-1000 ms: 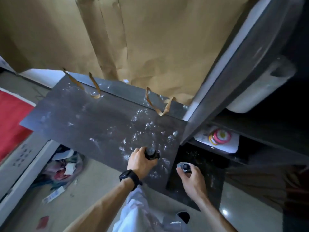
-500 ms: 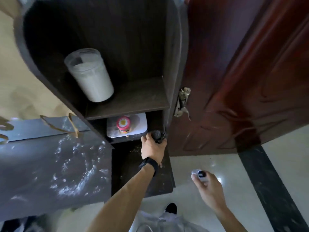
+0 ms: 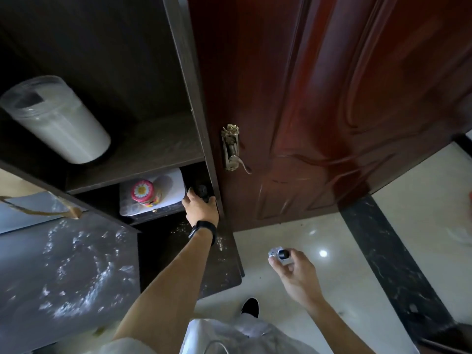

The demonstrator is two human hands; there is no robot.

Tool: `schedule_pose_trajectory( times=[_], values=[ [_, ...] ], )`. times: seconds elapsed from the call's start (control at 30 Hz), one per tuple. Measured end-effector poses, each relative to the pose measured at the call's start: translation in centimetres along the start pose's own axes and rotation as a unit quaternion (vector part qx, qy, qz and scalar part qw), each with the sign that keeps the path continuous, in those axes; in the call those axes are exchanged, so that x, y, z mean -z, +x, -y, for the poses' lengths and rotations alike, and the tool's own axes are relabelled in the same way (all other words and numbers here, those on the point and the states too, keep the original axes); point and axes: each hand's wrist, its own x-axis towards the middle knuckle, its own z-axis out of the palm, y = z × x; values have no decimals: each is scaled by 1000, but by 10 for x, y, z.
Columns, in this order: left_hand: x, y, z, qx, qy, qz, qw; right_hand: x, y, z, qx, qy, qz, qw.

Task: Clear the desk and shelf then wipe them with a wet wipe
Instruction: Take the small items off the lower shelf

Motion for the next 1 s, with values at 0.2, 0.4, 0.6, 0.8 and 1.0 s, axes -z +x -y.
schedule_pose_trajectory(
  times=[0.2, 0.4, 0.6, 0.8, 1.0],
  values=[
    [4, -17, 8, -82, -36, 11, 996, -1, 3, -12, 3, -16, 21, 1000],
    [9, -36, 48, -195, 138, 33, 970, -12, 11, 6, 28, -22, 51, 998],
    [17, -17, 38, -205, 334, 95, 915, -15, 16, 12, 44, -25, 66, 997],
    [15, 2, 14, -172, 354, 120, 911, -5, 16, 11, 39, -23, 52, 998],
    [12, 35, 0, -172, 337, 130, 916, 0, 2, 0, 33, -25, 31, 999]
  ],
)
